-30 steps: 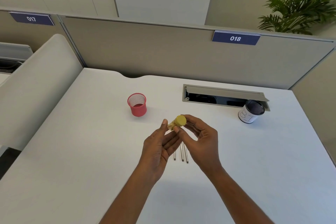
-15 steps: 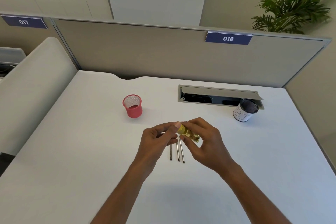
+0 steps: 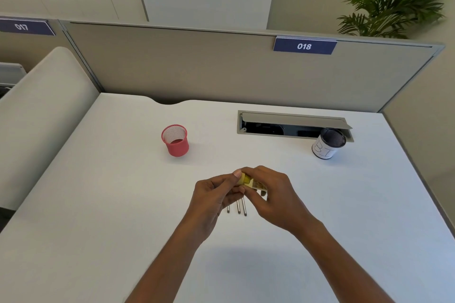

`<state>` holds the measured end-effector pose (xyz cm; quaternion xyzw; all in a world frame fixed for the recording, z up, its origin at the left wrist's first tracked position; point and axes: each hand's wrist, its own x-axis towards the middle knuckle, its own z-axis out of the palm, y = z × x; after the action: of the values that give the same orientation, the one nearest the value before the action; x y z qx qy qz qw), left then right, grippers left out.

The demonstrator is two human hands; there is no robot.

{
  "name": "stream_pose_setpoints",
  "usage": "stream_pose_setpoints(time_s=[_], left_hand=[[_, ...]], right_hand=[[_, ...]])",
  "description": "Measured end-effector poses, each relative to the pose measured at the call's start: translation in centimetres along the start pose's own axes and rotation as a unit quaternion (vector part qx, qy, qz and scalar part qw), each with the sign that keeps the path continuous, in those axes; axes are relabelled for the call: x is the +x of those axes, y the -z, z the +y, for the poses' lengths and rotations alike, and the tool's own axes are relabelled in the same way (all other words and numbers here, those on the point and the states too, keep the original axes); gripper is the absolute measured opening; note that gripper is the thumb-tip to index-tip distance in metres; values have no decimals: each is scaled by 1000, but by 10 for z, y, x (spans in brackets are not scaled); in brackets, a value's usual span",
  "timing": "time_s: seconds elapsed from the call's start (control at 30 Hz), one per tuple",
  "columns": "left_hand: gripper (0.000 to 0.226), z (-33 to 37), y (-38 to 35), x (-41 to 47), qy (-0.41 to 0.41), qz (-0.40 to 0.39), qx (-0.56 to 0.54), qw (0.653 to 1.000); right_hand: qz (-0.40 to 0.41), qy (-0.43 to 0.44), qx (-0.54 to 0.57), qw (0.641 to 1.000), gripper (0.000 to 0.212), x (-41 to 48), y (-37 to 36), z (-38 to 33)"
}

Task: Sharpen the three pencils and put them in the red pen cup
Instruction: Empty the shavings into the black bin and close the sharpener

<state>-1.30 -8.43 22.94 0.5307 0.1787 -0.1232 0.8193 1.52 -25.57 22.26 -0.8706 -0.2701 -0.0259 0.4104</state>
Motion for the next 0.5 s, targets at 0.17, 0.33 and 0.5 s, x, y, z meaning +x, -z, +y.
stream_pose_setpoints(time_s=[0.17,0.33,0.5], left_hand=[[20,-2,-1,-1,-18,-3,57,998],[16,-2,-2,0,-46,13,103,994],[20,-4,1,2,-72,14,151,986]], right_hand=[[-44,-18,-6,999,18,-2,-1,2],[-46,-22,14,999,18,-5,-8,1],[-31,-1,-4,1000,19,-7,-13,0]])
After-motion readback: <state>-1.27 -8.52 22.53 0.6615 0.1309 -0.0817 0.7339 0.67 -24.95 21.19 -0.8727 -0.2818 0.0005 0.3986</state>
